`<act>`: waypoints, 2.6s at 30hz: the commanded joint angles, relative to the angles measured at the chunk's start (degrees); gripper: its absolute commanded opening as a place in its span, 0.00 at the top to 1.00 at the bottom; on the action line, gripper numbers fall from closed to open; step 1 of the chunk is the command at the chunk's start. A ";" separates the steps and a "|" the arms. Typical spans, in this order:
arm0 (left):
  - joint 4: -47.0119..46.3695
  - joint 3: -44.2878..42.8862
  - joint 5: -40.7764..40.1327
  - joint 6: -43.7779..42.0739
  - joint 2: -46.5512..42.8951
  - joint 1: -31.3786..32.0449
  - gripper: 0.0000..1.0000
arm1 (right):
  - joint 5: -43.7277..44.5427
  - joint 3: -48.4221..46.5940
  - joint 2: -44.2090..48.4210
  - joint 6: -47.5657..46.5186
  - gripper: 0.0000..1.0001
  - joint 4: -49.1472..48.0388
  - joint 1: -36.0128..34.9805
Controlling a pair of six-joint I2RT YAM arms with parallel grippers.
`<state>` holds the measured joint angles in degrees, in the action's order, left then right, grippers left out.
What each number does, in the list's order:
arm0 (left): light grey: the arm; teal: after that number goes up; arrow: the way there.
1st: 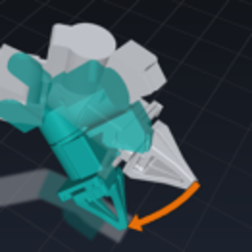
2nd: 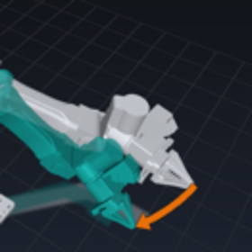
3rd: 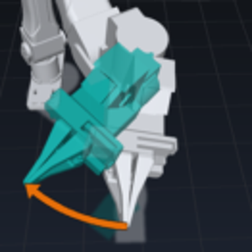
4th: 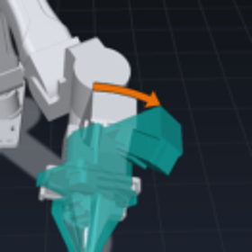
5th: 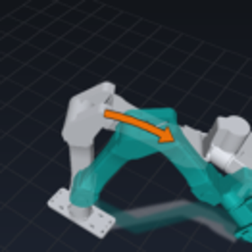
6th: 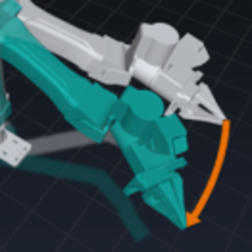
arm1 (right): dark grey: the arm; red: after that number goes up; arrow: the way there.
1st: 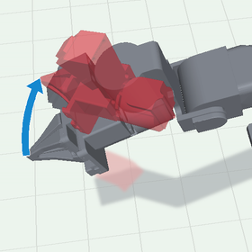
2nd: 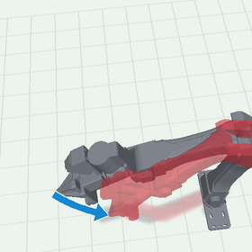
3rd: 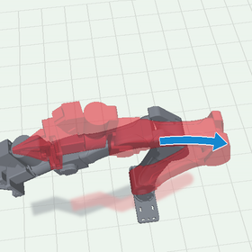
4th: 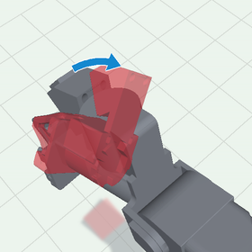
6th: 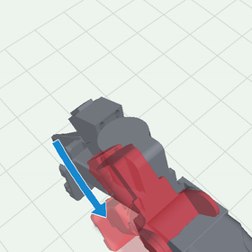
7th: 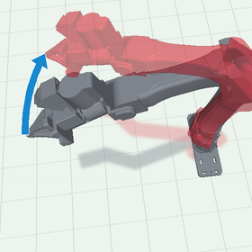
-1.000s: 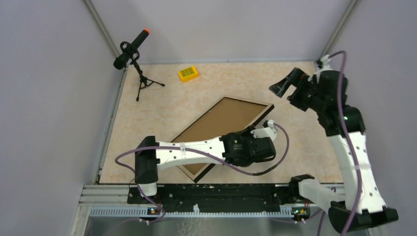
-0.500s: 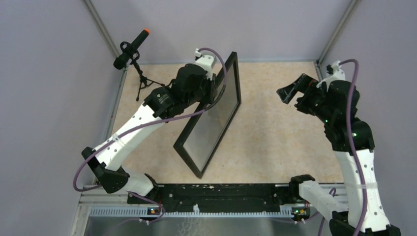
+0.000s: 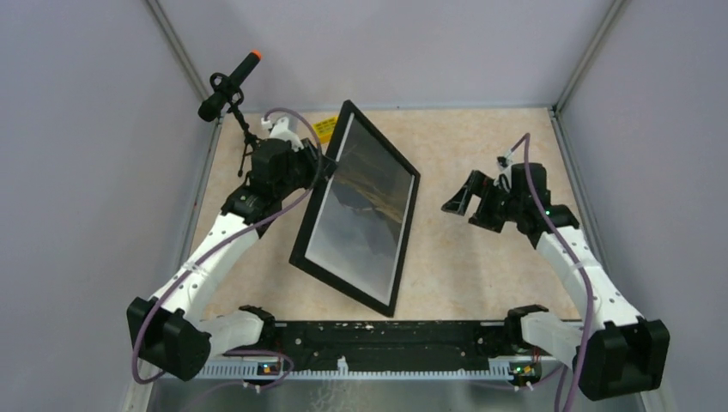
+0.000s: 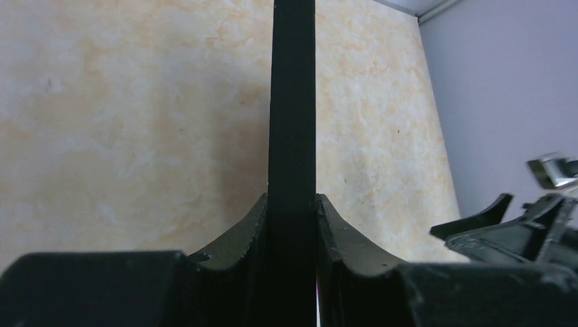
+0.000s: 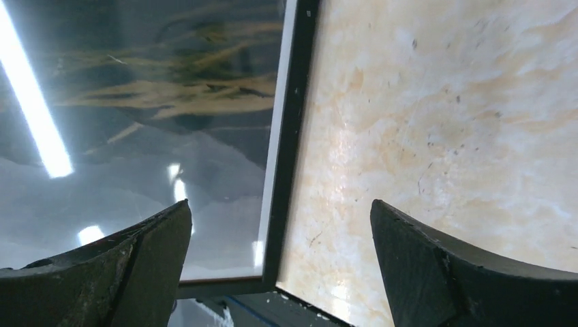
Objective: Put the photo into the frame
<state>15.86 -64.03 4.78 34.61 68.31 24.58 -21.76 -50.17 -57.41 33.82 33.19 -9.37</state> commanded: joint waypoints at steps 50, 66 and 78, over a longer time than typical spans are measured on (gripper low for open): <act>-23.46 48.87 20.02 19.81 -2.90 -9.15 0.58 | -3.25 -29.31 -68.12 -1.86 0.51 -32.18 -9.38; -18.03 48.66 11.31 27.39 -7.32 0.58 0.37 | -1.33 -56.58 -84.61 -3.92 0.51 -23.73 -21.51; 2.82 45.52 2.29 32.38 -22.57 2.73 0.01 | -0.73 -70.07 -86.70 -8.25 0.33 -13.91 -25.93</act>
<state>9.80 -15.55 13.93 66.28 50.22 27.46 -20.82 -117.43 -144.00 27.92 9.15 -33.26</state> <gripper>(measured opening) 0.982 0.605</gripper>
